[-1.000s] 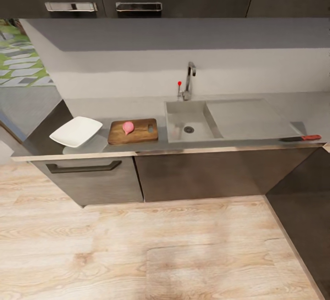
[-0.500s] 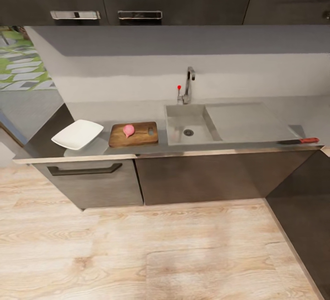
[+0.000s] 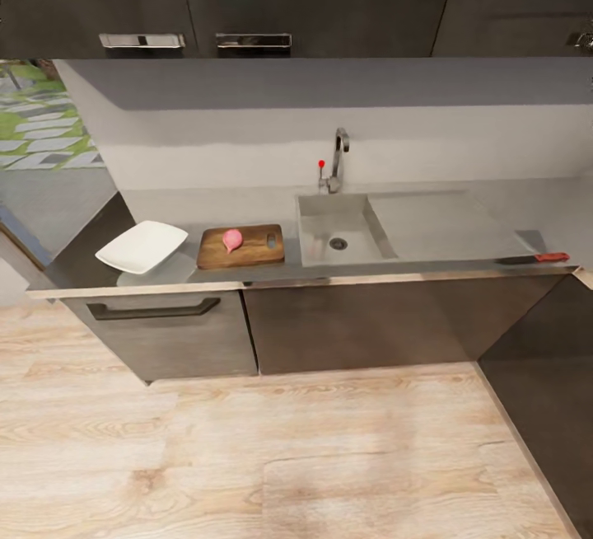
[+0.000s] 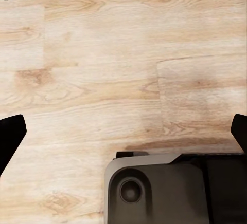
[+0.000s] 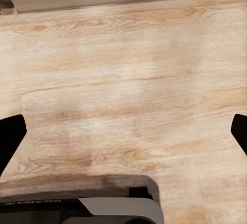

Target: In the kitchen, take the Vidalia onion out of the sink, dice it on the chopping board with the paring knife, put the diced onion into the bowl on the countertop, then place both the paring knife and the chopping board into the sink.

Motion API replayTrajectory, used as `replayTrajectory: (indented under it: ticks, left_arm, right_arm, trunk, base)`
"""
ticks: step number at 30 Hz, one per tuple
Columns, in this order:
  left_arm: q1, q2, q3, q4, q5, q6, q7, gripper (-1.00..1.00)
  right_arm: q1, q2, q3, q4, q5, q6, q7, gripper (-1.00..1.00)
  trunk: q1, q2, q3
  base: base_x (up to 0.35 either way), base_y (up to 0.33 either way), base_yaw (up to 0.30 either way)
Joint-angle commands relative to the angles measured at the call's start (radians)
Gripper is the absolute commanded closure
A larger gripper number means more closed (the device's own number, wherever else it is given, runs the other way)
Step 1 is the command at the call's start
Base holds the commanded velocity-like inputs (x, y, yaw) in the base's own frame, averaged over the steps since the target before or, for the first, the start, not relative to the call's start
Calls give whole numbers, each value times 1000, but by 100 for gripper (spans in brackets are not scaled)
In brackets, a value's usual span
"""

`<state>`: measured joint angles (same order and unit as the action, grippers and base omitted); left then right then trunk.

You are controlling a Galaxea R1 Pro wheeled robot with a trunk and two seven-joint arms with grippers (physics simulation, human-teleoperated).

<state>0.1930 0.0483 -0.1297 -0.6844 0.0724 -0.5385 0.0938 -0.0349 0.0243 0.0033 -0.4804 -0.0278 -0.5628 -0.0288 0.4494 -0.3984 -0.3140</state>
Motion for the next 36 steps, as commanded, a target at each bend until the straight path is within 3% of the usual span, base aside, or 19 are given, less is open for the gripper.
replayTrajectory:
  ticks: [1, 36]
  left_arm:
    - [0, 2, -8, -1, 7, -1, 9, -100]
    - [-1, 1, -8, 14, 7, -1, 9, -100]
  right_arm:
    - [0, 0, 1, 0, -3, -3, -2, -100]
    - [0, 2, 1, 1, -1, -3, -2, -100]
  trunk:
    - [1, -2, 0]
    - [1, -2, 56]
  base:
    - [0, 0, 0]
    - [0, 0, 0]
